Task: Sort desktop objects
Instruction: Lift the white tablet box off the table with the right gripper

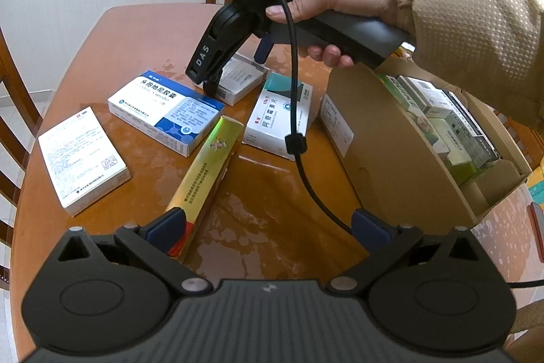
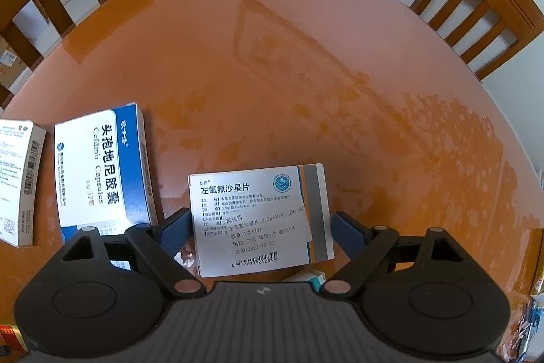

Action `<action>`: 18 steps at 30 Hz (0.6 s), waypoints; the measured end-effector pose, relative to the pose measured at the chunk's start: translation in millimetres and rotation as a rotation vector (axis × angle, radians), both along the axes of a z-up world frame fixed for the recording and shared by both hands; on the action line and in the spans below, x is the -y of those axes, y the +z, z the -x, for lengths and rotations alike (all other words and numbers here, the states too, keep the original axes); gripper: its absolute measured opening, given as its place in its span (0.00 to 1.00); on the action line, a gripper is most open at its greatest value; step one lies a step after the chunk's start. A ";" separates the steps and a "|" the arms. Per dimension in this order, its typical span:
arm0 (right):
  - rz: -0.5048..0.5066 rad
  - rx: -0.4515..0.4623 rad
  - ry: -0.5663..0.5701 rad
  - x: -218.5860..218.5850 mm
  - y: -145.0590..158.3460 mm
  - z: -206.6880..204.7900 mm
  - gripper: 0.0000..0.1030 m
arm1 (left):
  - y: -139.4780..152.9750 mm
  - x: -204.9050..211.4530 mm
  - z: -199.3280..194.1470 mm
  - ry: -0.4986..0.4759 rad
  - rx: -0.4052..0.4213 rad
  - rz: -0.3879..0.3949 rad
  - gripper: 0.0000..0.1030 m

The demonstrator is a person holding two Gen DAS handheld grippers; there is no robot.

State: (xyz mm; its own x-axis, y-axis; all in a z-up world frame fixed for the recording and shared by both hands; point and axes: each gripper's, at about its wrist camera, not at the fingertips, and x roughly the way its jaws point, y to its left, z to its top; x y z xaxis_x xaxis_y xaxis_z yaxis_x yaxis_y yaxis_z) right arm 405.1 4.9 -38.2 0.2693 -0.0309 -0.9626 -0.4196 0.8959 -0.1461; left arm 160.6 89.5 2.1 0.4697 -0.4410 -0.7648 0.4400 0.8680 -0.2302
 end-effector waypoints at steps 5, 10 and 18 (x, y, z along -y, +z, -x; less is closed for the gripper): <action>-0.001 0.003 0.004 -0.2 0.6 2.7 0.89 | 1.3 2.5 -4.6 0.000 0.013 -0.005 1.00; -0.010 0.001 -0.004 0.5 0.5 1.5 0.89 | 4.2 4.6 -16.7 0.017 0.030 -0.022 1.00; -0.017 0.006 -0.012 -0.5 -3.2 -0.8 0.89 | 10.6 8.8 -42.0 0.071 0.076 -0.050 1.00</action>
State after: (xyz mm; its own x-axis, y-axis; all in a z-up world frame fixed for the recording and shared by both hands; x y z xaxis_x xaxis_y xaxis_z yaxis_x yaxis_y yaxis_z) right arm 405.9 5.3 -41.5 0.2744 -0.0181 -0.9614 -0.4078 0.9033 -0.1334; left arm 202.6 80.7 12.7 0.5555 -0.3666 -0.7463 0.3917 0.9071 -0.1540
